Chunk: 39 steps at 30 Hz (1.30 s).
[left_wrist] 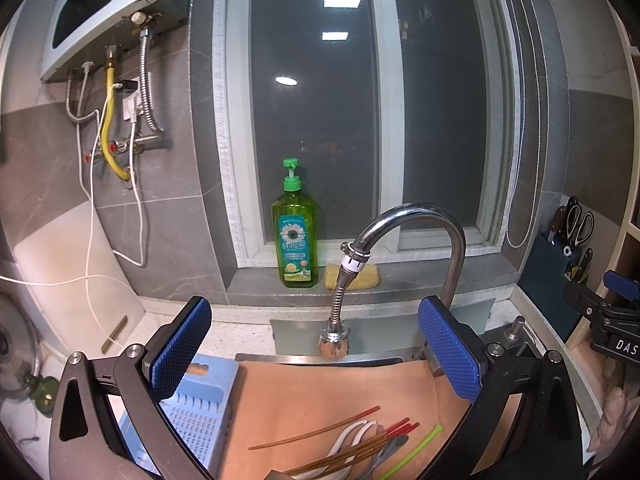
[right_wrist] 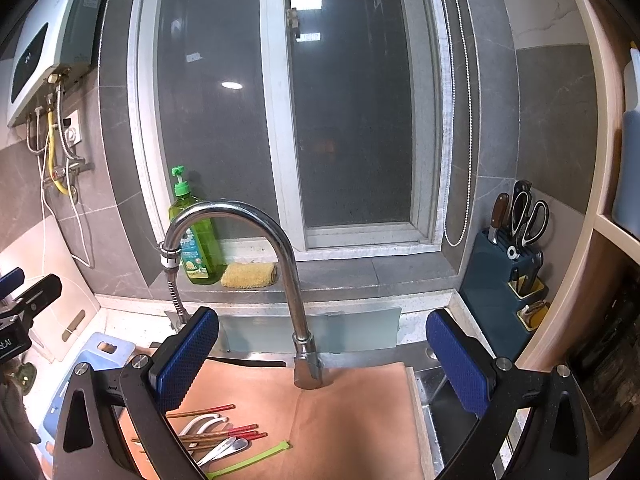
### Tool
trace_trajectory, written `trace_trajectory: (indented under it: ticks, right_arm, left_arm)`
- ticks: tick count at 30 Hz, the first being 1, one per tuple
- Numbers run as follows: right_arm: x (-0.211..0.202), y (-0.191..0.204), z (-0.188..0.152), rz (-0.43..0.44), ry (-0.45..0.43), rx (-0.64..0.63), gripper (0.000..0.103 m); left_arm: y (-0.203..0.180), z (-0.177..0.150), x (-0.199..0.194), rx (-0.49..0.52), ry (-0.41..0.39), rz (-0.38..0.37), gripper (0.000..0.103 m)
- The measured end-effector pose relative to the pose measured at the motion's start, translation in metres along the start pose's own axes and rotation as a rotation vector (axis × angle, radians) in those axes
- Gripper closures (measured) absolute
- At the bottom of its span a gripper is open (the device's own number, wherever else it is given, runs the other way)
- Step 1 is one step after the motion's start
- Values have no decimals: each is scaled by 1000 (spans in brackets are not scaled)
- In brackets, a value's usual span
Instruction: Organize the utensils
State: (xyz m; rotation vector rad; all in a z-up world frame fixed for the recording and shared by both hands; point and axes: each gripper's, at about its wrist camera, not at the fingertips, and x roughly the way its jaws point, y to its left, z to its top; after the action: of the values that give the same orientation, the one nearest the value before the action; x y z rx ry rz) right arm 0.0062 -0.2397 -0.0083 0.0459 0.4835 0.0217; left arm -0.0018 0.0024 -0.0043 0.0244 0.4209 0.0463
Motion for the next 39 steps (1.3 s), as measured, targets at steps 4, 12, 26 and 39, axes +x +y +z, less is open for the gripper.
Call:
trace_trajectory:
  ticks: [4, 12, 26, 39]
  right_arm:
    - [-1, -1, -1, -4, 0, -4, 1]
    - [-1, 1, -2, 2, 12, -16, 1]
    - [10, 4, -16, 29, 52, -35, 1]
    - [62, 0, -56, 146, 260, 49, 1]
  left_arm:
    - [0, 0, 0, 2, 0, -1, 0]
    - [-4, -3, 0, 13, 2, -2, 0]
    - [9, -20, 14, 24, 74, -2, 0]
    - [48, -74, 51, -12, 292, 17, 0]
